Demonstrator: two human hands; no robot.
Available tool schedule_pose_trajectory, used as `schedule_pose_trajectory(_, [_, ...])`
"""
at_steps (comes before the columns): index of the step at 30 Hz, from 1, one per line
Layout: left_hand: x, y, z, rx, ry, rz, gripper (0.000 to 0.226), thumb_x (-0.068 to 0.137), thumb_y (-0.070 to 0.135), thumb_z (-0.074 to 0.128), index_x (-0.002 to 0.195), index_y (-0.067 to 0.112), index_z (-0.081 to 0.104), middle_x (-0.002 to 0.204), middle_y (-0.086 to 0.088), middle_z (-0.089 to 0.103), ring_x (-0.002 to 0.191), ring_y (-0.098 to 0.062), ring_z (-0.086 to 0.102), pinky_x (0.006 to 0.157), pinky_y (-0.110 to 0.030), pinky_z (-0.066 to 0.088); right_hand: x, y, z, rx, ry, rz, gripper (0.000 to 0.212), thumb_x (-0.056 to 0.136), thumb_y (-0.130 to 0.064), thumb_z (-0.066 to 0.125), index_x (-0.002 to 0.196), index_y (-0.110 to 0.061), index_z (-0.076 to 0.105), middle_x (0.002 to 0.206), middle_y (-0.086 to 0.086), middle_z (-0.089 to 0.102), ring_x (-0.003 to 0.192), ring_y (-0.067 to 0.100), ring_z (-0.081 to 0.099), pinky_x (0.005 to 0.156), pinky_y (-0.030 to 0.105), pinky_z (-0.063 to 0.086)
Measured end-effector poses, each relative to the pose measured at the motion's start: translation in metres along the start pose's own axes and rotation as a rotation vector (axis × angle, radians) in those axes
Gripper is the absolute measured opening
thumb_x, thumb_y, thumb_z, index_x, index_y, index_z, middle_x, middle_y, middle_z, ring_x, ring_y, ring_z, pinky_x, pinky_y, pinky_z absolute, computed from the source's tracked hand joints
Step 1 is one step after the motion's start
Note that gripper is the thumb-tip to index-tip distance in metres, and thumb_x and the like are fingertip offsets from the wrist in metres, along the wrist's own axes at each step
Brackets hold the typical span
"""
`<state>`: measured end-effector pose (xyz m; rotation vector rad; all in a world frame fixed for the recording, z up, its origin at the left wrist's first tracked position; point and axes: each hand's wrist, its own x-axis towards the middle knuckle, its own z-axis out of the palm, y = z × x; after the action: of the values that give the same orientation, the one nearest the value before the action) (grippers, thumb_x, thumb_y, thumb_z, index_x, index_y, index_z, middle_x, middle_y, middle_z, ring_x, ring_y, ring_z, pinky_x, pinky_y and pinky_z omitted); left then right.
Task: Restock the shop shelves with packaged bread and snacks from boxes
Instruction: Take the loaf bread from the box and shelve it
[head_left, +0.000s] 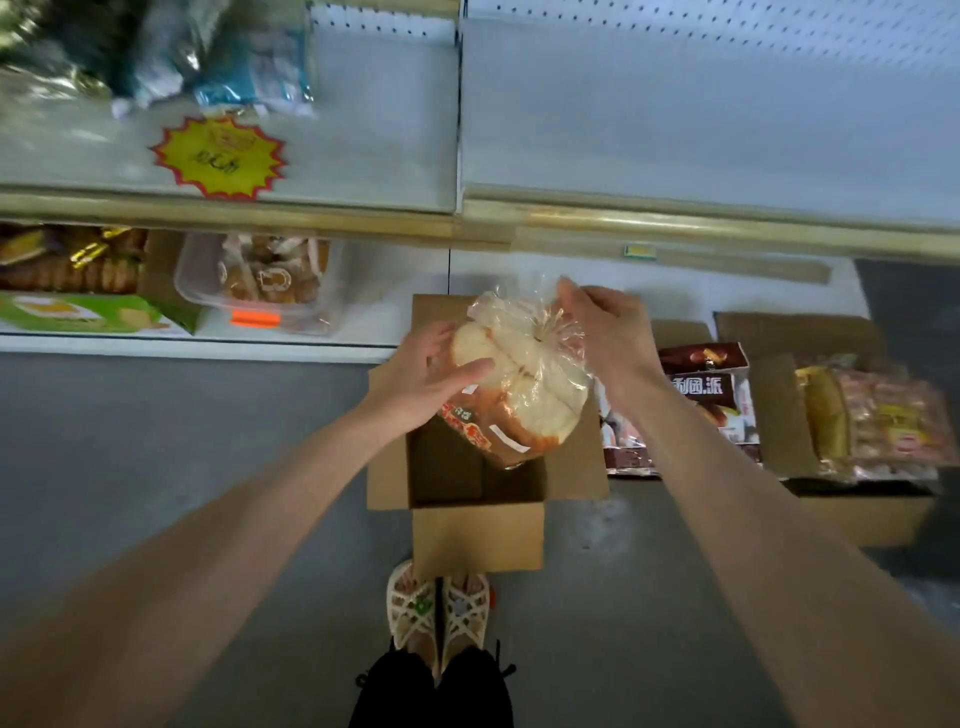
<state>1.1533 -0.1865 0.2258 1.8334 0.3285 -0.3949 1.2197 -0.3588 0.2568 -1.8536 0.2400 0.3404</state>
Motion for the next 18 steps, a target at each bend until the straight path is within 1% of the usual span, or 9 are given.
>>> schedule_pose_trajectory(1, [-0.013, 0.023, -0.005, 0.014, 0.005, 0.038, 0.047, 0.086, 0.025, 0.069, 0.127, 0.023, 0.047, 0.102, 0.029, 0.046, 0.085, 0.023, 0.047, 0.069, 0.003, 0.036, -0.010, -0.025, -0.010, -0.005, 0.003, -0.026, 0.052, 0.091, -0.038, 0.062, 0.081, 0.013, 0.061, 0.071, 0.016, 0.054, 0.068, 0.023, 0.048, 0.066, 0.038, 0.041])
schedule_pose_trajectory(3, [-0.028, 0.059, -0.015, 0.039, -0.005, 0.100, 0.054, 0.083, 0.030, 0.072, 0.129, 0.026, 0.044, 0.107, 0.030, 0.040, 0.089, 0.024, 0.042, 0.084, 0.000, 0.036, -0.021, -0.061, -0.023, -0.008, 0.002, -0.087, 0.039, 0.093, -0.033, 0.062, 0.066, -0.005, 0.066, 0.064, 0.005, 0.061, 0.063, 0.021, 0.055, 0.065, 0.037, 0.048])
schedule_pose_trajectory(5, [-0.044, 0.096, -0.028, 0.041, -0.014, 0.149, 0.071, 0.076, 0.041, 0.075, 0.137, 0.027, 0.042, 0.123, 0.025, 0.041, 0.109, 0.010, 0.044, 0.102, -0.019, 0.040, -0.041, -0.108, -0.039, 0.003, -0.003, -0.151, 0.036, 0.094, -0.030, 0.061, 0.062, -0.013, 0.063, 0.057, -0.005, 0.059, 0.057, 0.017, 0.056, 0.057, 0.028, 0.047])
schedule_pose_trajectory(6, [-0.050, 0.111, -0.034, 0.045, -0.012, 0.171, 0.080, 0.073, 0.044, 0.075, 0.142, 0.026, 0.039, 0.131, 0.020, 0.042, 0.118, 0.000, 0.045, 0.106, -0.029, 0.039, -0.048, -0.127, -0.046, 0.007, -0.010, -0.183, 0.036, 0.095, -0.029, 0.060, 0.064, -0.011, 0.062, 0.056, -0.006, 0.058, 0.054, 0.016, 0.056, 0.052, 0.024, 0.046])
schedule_pose_trajectory(7, [-0.060, 0.132, -0.041, 0.065, -0.009, 0.199, 0.083, 0.075, 0.042, 0.076, 0.145, 0.025, 0.036, 0.136, 0.014, 0.044, 0.123, -0.007, 0.045, 0.107, -0.033, 0.039, -0.059, -0.151, -0.055, 0.011, -0.016, -0.212, 0.035, 0.095, -0.029, 0.060, 0.067, -0.009, 0.062, 0.055, -0.007, 0.057, 0.051, 0.015, 0.056, 0.049, 0.021, 0.045])
schedule_pose_trajectory(9, [-0.075, 0.167, -0.052, 0.114, 0.013, 0.309, 0.075, 0.080, 0.031, 0.075, 0.145, 0.021, 0.039, 0.143, 0.004, 0.045, 0.128, -0.014, 0.045, 0.102, -0.025, 0.037, -0.080, -0.196, -0.071, 0.038, -0.018, -0.275, 0.035, 0.096, -0.029, 0.059, 0.070, -0.006, 0.061, 0.054, -0.005, 0.057, 0.046, 0.014, 0.057, 0.047, 0.020, 0.045])
schedule_pose_trajectory(12, [-0.093, 0.213, -0.068, 0.182, 0.031, 0.451, 0.072, 0.083, 0.025, 0.073, 0.146, 0.020, 0.039, 0.139, 0.010, 0.043, 0.125, -0.002, 0.038, 0.092, -0.006, 0.026, -0.101, -0.250, -0.092, 0.079, -0.013, -0.358, 0.036, 0.097, -0.029, 0.057, 0.068, -0.008, 0.059, 0.052, -0.002, 0.059, 0.043, 0.013, 0.059, 0.046, 0.020, 0.046])
schedule_pose_trajectory(15, [-0.111, 0.261, -0.083, 0.161, -0.015, 0.509, 0.079, 0.085, 0.030, 0.071, 0.151, 0.029, 0.027, 0.142, 0.020, 0.030, 0.127, 0.006, 0.027, 0.095, -0.004, 0.023, -0.120, -0.301, -0.108, 0.132, 0.005, -0.454, 0.036, 0.098, -0.027, 0.055, 0.065, -0.011, 0.057, 0.055, -0.002, 0.059, 0.044, 0.013, 0.061, 0.044, 0.020, 0.044])
schedule_pose_trajectory(18, [-0.128, 0.310, -0.094, 0.176, -0.069, 0.550, 0.096, 0.075, 0.041, 0.077, 0.151, 0.035, 0.020, 0.143, 0.023, 0.028, 0.119, 0.010, 0.036, 0.094, -0.002, 0.030, -0.137, -0.345, -0.120, 0.188, 0.064, -0.528, 0.045, 0.097, -0.027, 0.058, 0.052, -0.022, 0.062, 0.056, -0.003, 0.054, 0.041, 0.012, 0.057, 0.043, 0.019, 0.042])
